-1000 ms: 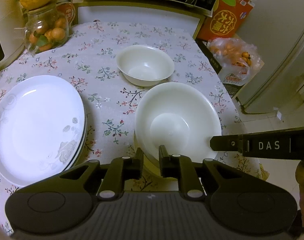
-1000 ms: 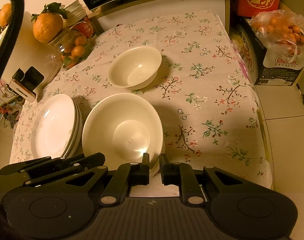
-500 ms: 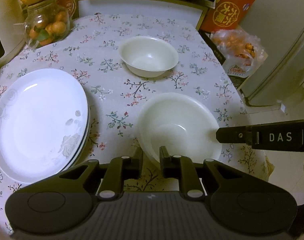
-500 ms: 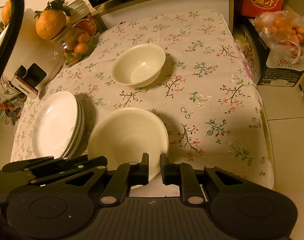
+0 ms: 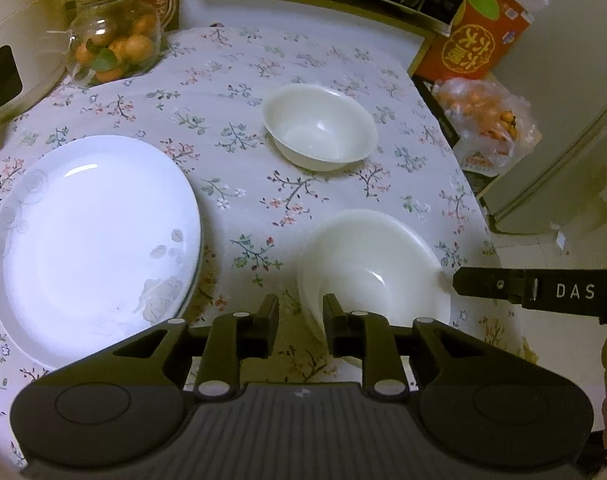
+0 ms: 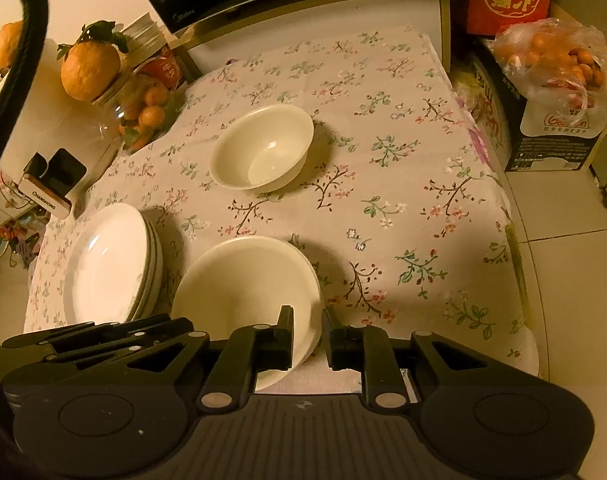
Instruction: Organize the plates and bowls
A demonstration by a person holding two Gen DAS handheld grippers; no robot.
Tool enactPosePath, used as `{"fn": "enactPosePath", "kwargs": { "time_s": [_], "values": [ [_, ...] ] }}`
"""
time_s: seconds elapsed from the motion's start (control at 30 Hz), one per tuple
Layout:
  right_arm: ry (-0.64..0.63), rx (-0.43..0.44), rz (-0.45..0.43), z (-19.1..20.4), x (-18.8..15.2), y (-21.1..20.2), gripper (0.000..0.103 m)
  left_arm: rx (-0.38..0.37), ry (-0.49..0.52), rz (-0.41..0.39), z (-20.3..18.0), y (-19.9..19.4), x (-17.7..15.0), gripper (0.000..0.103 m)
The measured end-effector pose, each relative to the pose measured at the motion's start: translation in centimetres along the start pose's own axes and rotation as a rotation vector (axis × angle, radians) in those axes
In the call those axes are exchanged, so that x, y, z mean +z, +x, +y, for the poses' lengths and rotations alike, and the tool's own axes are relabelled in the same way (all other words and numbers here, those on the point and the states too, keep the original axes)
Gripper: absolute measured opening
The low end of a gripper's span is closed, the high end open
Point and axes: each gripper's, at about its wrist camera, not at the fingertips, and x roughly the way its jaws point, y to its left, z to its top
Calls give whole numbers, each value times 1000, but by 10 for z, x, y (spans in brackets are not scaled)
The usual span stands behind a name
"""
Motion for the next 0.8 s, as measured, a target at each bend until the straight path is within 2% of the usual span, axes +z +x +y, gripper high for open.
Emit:
{"fn": "enactPosePath", "kwargs": {
  "time_s": [0.23, 0.43, 0.6, 0.8],
  "values": [
    [5, 0, -9, -1, 3, 1, 19, 8, 11, -32, 0, -4, 8, 22],
    [7, -4, -22, 0, 7, 2, 29, 16, 18, -49, 1, -4, 15, 25],
    [16, -12, -31, 1, 13, 5, 35, 37, 34, -63, 0, -4, 21, 32],
    [25, -24, -42, 2, 20, 9, 36, 54, 49, -74, -1, -2, 28, 39]
  ]
}}
